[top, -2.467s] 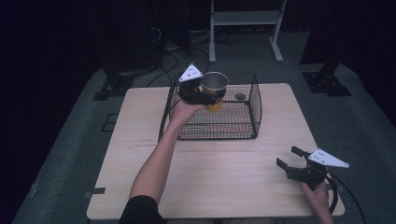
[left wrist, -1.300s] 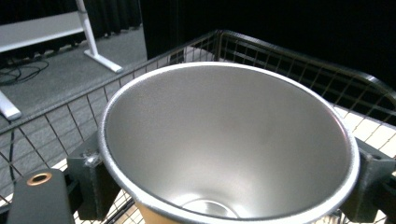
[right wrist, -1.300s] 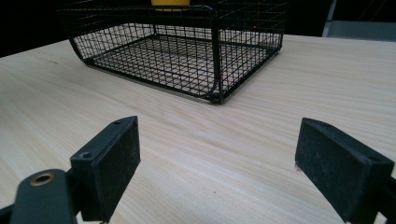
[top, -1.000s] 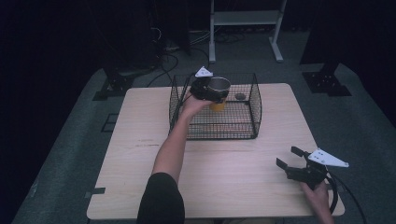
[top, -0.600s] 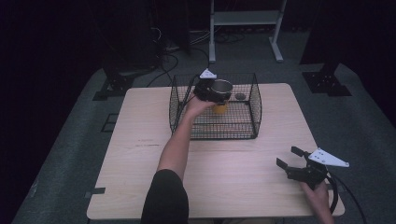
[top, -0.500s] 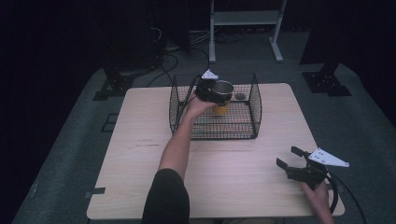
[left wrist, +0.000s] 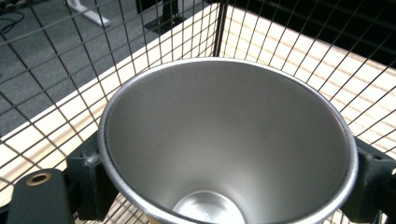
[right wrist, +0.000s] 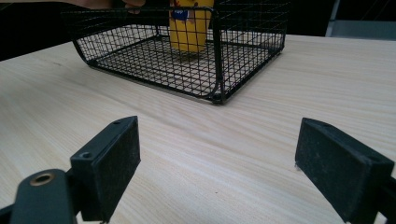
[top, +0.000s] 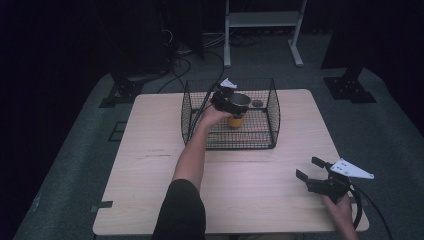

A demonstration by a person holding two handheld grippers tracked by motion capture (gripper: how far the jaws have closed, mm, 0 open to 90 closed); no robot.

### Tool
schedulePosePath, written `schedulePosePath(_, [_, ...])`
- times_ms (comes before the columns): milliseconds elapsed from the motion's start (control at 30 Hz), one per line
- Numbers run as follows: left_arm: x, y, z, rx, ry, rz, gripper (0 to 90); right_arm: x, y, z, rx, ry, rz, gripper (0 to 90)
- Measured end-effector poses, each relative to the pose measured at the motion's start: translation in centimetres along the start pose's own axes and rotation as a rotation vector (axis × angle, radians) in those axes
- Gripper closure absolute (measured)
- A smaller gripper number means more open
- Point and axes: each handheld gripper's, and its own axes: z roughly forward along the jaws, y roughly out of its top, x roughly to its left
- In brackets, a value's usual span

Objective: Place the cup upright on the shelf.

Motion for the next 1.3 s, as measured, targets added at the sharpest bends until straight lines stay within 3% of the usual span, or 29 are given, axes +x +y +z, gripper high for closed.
schedulePosePath(300, [-0.03,-0.23,0.18,0.039,-0.007,0.013,12.4,-0.03,-0.01,-0.02,-0.001,0.001,0.002,13.0])
schedulePosePath(633, [0.33,-0.42,-0.02,0.048,-0.017,0.010,12.4,-0.07,-0.01,-0.03,-0.001,0.003,0.006,13.0])
schedulePosePath(833, [0.14,-0.65,0.09,0.090,-0.006,0.037,12.1,-0.05,-0.01,-0.04,-0.001,0.003,0.005,13.0])
schedulePosePath(1300, [0.19,-0.54,-0.29,0.073,-0.010,0.038,7.0,-0.10,-0.01,-0.04,-0.003,0.004,0.006,13.0])
